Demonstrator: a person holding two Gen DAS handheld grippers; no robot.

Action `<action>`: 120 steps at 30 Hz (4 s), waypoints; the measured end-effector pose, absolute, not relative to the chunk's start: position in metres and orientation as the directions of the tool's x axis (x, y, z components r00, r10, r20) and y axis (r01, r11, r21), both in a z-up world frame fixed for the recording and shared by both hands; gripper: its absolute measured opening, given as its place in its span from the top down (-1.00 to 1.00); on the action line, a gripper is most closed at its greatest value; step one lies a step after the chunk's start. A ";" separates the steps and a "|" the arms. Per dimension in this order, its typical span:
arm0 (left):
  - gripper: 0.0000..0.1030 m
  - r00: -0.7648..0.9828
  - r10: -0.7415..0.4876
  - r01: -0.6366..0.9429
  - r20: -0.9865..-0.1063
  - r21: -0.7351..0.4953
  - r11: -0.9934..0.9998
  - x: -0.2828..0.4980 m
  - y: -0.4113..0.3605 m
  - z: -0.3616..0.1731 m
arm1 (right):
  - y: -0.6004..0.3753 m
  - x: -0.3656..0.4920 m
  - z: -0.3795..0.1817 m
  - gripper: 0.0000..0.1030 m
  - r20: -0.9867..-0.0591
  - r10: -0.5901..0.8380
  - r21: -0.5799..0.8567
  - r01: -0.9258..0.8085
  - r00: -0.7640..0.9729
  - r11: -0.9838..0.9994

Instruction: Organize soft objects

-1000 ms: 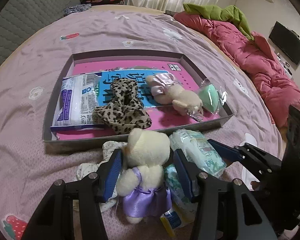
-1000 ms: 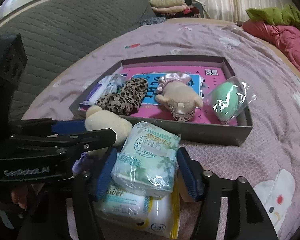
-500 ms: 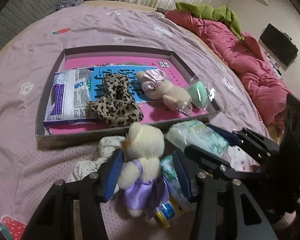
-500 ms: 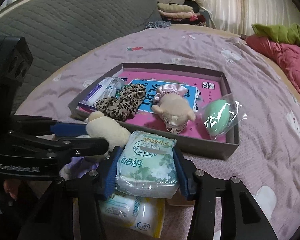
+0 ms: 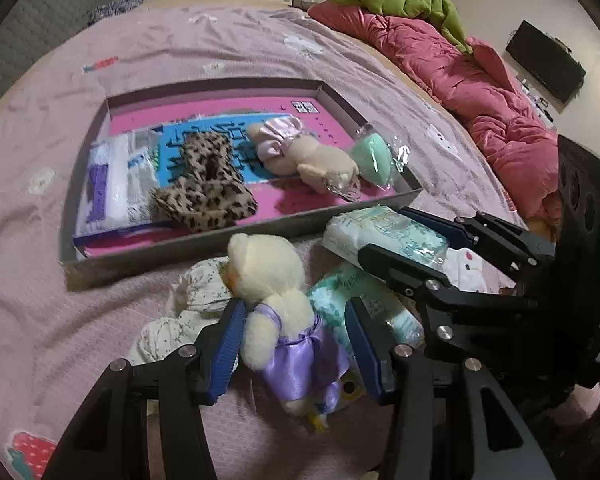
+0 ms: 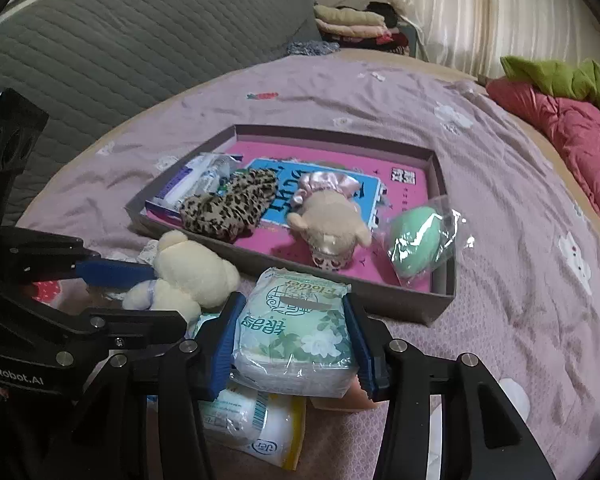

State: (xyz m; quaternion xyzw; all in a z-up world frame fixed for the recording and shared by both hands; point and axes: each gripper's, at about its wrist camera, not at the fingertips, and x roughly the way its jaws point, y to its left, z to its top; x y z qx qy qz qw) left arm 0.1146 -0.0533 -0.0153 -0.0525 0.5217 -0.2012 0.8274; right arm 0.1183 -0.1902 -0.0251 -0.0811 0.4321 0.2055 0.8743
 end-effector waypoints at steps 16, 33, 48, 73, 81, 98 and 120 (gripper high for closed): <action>0.00 0.327 -0.361 0.215 -0.873 -0.304 0.928 0.125 -0.062 -0.034 | -0.205 0.129 -0.039 -0.08 -0.806 0.341 0.168 -0.366 0.483 0.915; 0.23 0.404 -0.402 0.172 -0.822 -0.363 0.916 0.122 -0.046 -0.018 | -0.211 0.129 -0.032 0.02 -0.790 0.369 0.200 -0.363 0.490 0.910; 0.23 0.497 -0.454 0.172 -0.740 -0.429 0.887 0.109 -0.032 0.022 | -0.225 0.118 -0.004 0.02 -0.717 0.396 0.201 -0.374 0.574 0.905; 0.23 0.653 -0.287 0.095 -0.700 -0.300 0.949 0.102 -0.005 0.058 | -0.217 0.108 0.029 0.02 -0.616 0.413 0.152 -0.413 0.671 0.898; 0.23 0.687 -0.260 0.054 -0.679 -0.309 0.949 0.104 0.010 0.060 | -0.215 0.114 0.035 0.02 -0.593 0.404 0.135 -0.409 0.696 0.903; 0.23 0.713 -0.218 0.008 -0.666 -0.303 0.953 0.128 0.027 0.056 | -0.216 0.130 0.046 0.02 -0.560 0.396 0.113 -0.406 0.728 0.907; 0.23 0.688 -0.180 0.033 -0.703 -0.217 0.976 0.169 0.019 0.028 | -0.230 0.151 0.054 0.02 -0.541 0.379 0.140 -0.364 0.751 0.921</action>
